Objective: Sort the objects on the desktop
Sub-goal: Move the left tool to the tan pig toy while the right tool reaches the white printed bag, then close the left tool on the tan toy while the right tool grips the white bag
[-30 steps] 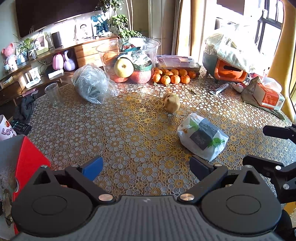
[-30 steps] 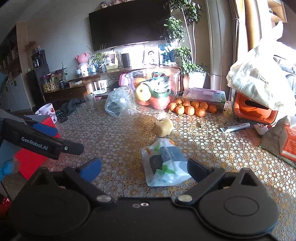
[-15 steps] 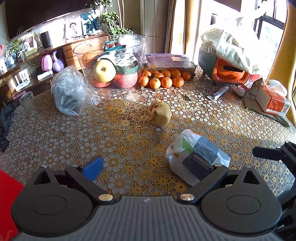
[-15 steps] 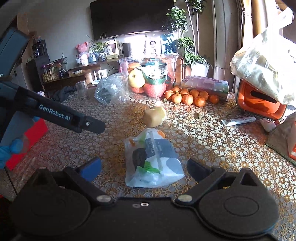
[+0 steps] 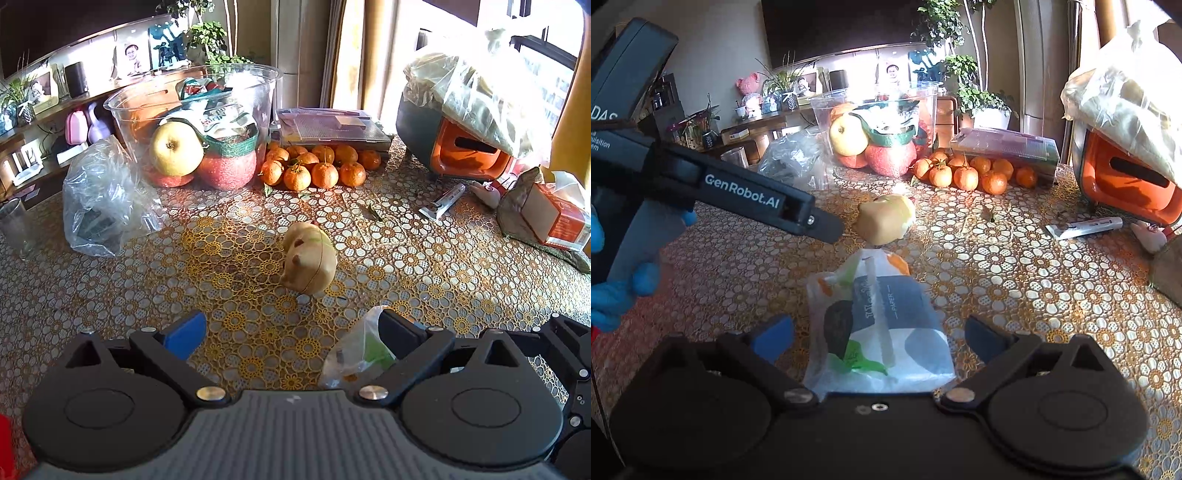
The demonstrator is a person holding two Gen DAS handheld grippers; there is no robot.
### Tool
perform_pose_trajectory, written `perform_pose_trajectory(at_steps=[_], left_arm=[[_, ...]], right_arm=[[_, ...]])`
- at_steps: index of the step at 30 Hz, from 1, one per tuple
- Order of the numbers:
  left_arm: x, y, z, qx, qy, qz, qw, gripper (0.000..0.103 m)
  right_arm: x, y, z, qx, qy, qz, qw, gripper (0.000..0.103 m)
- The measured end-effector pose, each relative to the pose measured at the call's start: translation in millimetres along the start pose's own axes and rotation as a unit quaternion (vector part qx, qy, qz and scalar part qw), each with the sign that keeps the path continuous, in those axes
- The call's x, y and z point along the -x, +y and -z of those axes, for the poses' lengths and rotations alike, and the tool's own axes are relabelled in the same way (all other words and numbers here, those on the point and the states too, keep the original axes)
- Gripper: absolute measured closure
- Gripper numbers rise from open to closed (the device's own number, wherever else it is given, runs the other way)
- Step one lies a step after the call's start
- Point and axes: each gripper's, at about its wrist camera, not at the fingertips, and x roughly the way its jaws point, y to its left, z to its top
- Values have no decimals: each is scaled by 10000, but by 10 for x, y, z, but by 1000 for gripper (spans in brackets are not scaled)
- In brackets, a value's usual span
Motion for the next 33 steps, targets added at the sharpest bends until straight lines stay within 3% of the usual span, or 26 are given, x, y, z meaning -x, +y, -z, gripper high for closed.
perform_pose_trajectory(at_steps=[11,26,33], left_arm=[[-368,-44,-76,-175,-172,117,9996,3],[-802,-18,-247,26,-271,129,9995,4],[-894,-67,-265,-55,-295,195,9994,20]], right_arm=[[-219,13,30,134,86,-245,9996,0],[-389,118,131,410,235,-58,9989,0],[-373,175,184,605,132,48,9981,1]])
